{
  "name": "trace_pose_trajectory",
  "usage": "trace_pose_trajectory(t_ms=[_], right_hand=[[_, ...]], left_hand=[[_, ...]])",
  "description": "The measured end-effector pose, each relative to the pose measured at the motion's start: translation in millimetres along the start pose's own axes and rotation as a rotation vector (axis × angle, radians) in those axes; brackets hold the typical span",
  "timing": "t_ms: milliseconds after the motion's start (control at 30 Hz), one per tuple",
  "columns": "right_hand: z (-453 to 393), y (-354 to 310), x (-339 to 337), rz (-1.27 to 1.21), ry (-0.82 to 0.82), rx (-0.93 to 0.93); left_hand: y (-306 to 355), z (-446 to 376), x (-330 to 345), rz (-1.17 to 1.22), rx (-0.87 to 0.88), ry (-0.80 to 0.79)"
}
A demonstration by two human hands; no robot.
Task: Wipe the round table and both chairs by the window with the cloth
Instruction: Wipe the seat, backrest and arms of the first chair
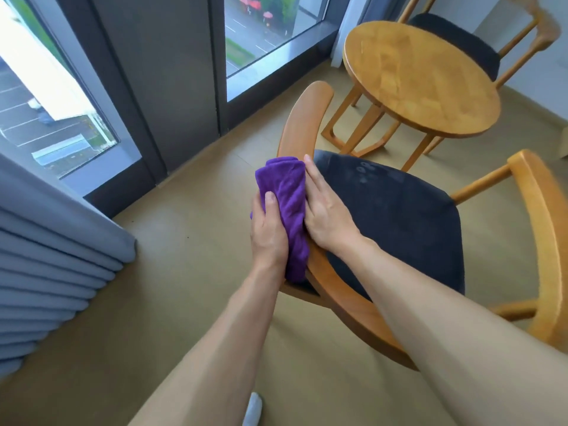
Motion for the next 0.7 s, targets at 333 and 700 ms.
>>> trace_pose_trajectory(t_ms=[333,700], right_hand=[[33,-2,3,0.011,-0.137,0.019],[137,7,-12,0.032,-0.273,0.159]], left_hand=[[-17,49,10,-0.029,0.021,0.114],[-71,143,51,0.123,-0.107,0.138]])
Point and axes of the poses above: each hand's wrist, its own z-axis away from the middle knuckle, its own x-axis out of the palm, y = z × x, the point moved 10 cm from there along -z, towards the middle knuckle, and after that the axes turned 12 degrees about -y, right-handed, at the moved point
